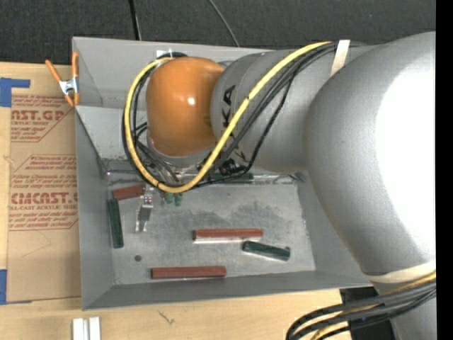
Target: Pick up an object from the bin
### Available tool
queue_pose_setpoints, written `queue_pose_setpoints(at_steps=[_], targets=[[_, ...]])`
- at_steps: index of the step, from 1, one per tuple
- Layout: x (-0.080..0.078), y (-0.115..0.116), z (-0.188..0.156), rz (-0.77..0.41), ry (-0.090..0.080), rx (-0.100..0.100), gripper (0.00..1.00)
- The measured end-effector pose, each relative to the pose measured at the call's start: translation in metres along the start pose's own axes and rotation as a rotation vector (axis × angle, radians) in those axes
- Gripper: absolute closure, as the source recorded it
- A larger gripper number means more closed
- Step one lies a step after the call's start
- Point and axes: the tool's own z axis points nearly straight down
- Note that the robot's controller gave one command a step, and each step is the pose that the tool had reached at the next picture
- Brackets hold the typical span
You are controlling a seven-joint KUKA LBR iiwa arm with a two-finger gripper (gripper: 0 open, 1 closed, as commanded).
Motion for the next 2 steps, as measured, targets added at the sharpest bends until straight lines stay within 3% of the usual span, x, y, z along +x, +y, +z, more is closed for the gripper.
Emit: queue_pose_setpoints(at_steps=[1,2], targets=[[-0.038,-0.065,-0.001,-0.080,0.001,0.004,0.00],[-0.036,-0.070,0.041,-0.094,0.005,0.002,0.00]])
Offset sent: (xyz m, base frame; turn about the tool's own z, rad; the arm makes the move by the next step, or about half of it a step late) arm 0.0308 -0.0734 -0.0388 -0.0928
